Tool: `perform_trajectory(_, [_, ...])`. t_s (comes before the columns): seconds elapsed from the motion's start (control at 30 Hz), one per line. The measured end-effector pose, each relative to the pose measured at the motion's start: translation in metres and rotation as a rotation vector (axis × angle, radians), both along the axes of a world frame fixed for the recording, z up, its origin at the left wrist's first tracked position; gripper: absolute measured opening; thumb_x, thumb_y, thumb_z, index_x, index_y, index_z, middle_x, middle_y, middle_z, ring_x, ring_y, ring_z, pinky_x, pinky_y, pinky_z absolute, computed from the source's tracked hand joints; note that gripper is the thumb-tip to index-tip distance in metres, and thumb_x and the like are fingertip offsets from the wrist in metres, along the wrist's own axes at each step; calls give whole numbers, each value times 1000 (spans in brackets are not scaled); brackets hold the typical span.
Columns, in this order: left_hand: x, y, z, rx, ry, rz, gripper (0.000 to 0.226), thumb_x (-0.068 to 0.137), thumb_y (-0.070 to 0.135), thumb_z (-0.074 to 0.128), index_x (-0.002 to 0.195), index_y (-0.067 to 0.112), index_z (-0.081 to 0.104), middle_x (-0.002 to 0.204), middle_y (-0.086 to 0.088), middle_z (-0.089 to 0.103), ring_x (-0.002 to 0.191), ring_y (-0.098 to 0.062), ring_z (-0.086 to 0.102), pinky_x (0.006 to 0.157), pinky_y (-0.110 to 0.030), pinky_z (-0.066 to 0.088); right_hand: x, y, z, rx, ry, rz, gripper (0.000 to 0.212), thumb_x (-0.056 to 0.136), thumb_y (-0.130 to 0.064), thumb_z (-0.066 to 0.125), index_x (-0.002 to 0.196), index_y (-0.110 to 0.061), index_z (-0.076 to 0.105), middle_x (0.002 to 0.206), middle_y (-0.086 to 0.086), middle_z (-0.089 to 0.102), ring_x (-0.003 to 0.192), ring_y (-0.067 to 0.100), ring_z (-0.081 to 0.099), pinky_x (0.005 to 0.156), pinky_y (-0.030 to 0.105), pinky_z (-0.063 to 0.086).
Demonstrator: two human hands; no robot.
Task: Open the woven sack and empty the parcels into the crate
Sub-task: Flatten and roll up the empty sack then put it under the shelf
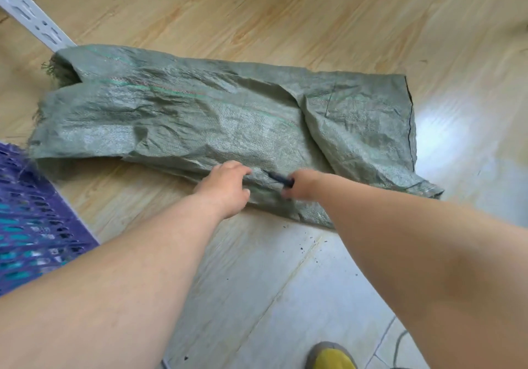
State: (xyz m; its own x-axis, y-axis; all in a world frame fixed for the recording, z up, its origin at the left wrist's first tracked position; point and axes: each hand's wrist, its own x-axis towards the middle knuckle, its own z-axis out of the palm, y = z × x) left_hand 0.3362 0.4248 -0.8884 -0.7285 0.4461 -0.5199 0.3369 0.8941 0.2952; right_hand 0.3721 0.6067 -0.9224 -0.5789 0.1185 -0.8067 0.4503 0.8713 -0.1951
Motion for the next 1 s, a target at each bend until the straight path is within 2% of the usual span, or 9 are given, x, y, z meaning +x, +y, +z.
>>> perform_trajectory(0.13, [16, -1, -6, -83, -16, -128, 50, 93, 28, 54, 142, 28, 42, 154, 5, 27, 142, -21, 22, 116, -37, 26, 10, 21, 0, 206, -35, -33, 28, 96, -26, 45, 112, -9, 61, 83, 7, 53, 80, 27, 56, 68, 35, 47])
perform_trajectory(0.27, [19, -1, -7, -102, -22, -159, 51, 94, 30, 53, 143, 29, 40, 155, 5, 25, 143, -20, 20, 115, -38, 26, 22, 44, 0, 388, -136, -53, 51, 91, -30, 50, 138, -12, 49, 138, 17, 45, 129, 40, 42, 103, 51, 41])
perform_trajectory(0.4, [18, -4, -5, -90, -8, -132, 48, 94, 28, 53, 141, 30, 42, 153, 6, 27, 141, -19, 21, 113, -38, 29, -14, 63, 41, 732, 460, -15, 19, 87, -4, 60, 101, -16, 55, 160, 15, -18, 146, 43, -13, 107, 69, 19])
perform_trajectory(0.5, [15, -7, -1, -97, 3, -109, 47, 95, 28, 52, 141, 30, 43, 153, 6, 27, 141, -19, 21, 112, -38, 29, -32, 55, 49, 550, 516, -231, 31, 87, 1, 54, 113, -16, 54, 153, 17, 25, 138, 38, 32, 93, 58, 44])
perform_trajectory(0.57, [14, -10, 1, -95, 8, -93, 46, 95, 28, 51, 141, 29, 43, 152, 6, 28, 141, -18, 21, 112, -38, 30, -25, 35, 30, 278, 392, -452, 27, 93, -8, 52, 118, -13, 57, 111, 14, 59, 98, 31, 61, 75, 41, 54])
perform_trajectory(0.63, [12, -15, 3, -83, 14, -58, 45, 96, 28, 50, 141, 29, 43, 151, 7, 29, 141, -18, 22, 112, -37, 30, -9, 12, 9, 96, 308, -433, 20, 94, -18, 55, 112, -16, 61, 92, 6, 62, 83, 27, 64, 69, 36, 54])
perform_trajectory(0.73, [12, -22, 3, -66, 24, 25, 42, 96, 27, 49, 139, 27, 46, 148, 7, 34, 139, -17, 25, 110, -36, 31, 7, -6, -12, 51, 195, -47, 17, 91, -22, 58, 108, -23, 59, 86, 0, 57, 84, 26, 59, 71, 33, 49])
perform_trajectory(0.87, [13, -29, 4, -81, 23, 67, 40, 97, 26, 49, 137, 26, 47, 145, 6, 37, 137, -18, 28, 110, -36, 32, 15, -8, -5, 272, -47, 199, 24, 93, -18, 52, 117, -18, 52, 112, 4, 55, 109, 29, 59, 85, 37, 48])
perform_trajectory(1.0, [11, -34, 4, -42, 87, 100, 41, 96, 23, 49, 138, 26, 47, 145, 6, 37, 136, -19, 29, 109, -36, 32, 33, 2, 3, 523, -177, 38, 30, 94, -18, 46, 120, -9, 58, 121, 10, 60, 111, 32, 58, 93, 42, 47])
